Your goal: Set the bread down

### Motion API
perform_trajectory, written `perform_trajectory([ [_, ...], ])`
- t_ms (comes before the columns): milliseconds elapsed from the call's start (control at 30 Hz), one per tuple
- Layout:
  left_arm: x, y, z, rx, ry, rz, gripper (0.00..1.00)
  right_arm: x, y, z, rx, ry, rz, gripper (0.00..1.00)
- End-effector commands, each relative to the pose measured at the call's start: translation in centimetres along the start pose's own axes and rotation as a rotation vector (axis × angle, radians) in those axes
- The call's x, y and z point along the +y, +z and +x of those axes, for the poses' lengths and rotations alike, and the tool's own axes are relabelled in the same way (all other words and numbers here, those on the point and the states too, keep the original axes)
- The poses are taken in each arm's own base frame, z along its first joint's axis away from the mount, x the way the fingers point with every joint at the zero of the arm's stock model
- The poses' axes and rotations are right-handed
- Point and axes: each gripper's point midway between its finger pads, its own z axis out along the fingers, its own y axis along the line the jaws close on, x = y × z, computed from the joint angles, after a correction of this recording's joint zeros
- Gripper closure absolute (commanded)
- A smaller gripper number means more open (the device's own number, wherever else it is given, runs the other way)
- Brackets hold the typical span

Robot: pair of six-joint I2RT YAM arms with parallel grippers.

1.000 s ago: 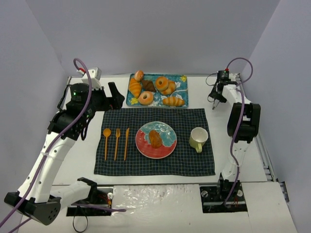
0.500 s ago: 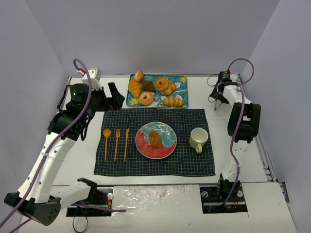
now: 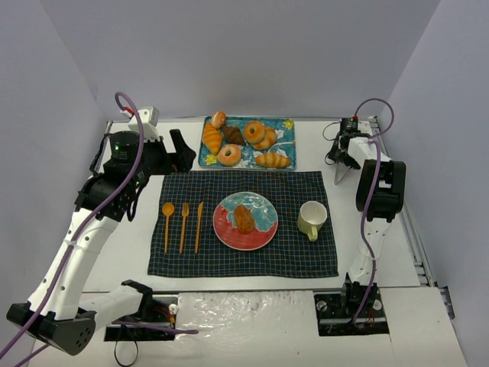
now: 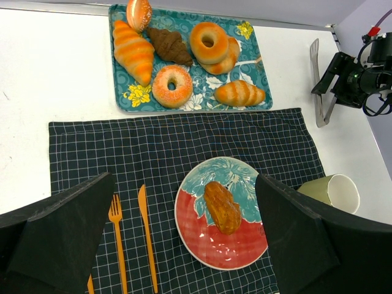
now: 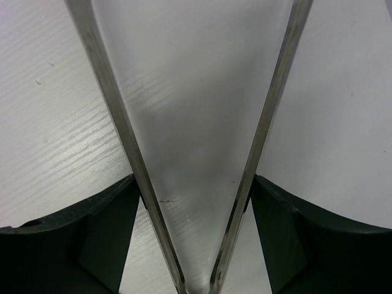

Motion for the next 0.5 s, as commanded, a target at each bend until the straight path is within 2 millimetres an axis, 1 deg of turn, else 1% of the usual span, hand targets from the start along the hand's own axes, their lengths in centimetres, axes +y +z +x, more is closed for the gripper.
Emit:
perform_trajectory([
  [0,-0.9,-0.3,-2.4,-0.084,-0.009,0.036,0.03,-0.7,-1.3,-2.5,-0.08,0.011,0.023,0.3],
  [200,-0.9,-0.4,-2.6,-0.087,-0.009,0.036,0.03,-0.4,-2.2,-2.7,-0.091,-0.001,0.013,0.25],
  [333,-0.9,-0.5,-2.7,-0.093,-0.007,0.034,0.03,-0.4,-3.7,-3.6,-0.123,-0.005,0.012,0.24],
  [467,-0.8,-0.6,-2.8,-0.094,-0.004,0.03,0.03,-0.5,-6.2,-5.0,-0.167,0.022,-0.009,0.23],
])
